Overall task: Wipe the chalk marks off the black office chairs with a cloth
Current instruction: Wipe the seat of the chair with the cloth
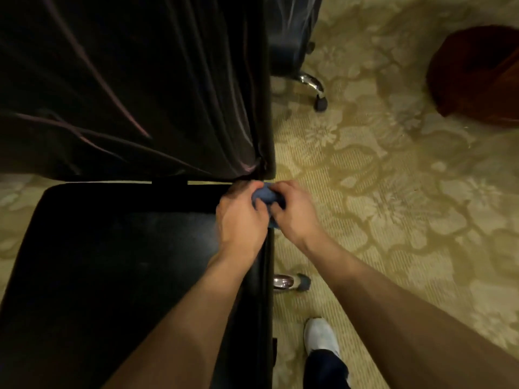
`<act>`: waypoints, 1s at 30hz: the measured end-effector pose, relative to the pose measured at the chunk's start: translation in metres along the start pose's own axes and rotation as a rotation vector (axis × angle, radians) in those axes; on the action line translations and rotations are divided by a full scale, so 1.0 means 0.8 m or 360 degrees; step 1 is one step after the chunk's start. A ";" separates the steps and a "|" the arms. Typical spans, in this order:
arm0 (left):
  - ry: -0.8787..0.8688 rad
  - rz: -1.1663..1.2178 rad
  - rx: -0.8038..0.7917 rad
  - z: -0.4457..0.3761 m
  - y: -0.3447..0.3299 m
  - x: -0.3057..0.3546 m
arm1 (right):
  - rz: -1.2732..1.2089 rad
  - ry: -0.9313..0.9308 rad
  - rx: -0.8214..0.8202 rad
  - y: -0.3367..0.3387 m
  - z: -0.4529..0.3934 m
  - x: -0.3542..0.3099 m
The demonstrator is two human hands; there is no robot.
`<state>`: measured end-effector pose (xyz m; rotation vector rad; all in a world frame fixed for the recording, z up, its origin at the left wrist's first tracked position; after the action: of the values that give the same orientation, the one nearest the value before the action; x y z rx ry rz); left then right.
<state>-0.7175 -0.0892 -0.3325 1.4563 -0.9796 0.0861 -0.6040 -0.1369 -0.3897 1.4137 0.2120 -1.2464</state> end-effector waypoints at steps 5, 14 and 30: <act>-0.0041 -0.0112 -0.0391 0.017 -0.036 -0.007 | -0.0259 -0.0233 -0.0113 -0.014 0.019 0.051; 0.0045 -0.0227 -0.0561 0.153 -0.027 0.018 | -0.0078 -0.0321 -0.0485 -0.038 0.141 0.091; 0.0052 -0.0032 -0.0419 0.143 -0.002 0.065 | -0.0226 -0.0441 -0.0139 0.028 0.138 0.077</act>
<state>-0.7408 -0.2120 -0.3236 1.2189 -0.9128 -0.0331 -0.6219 -0.2637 -0.3949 1.1525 0.1761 -1.5161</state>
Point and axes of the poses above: each hand's wrist, its own z-axis away from the middle knuckle, its own y-axis out of the back of the hand, x = y × z, the point moved 8 cm from there along -z, towards the middle knuckle, and after that the axes turned 9 degrees about -y, right-handed, at the moved point
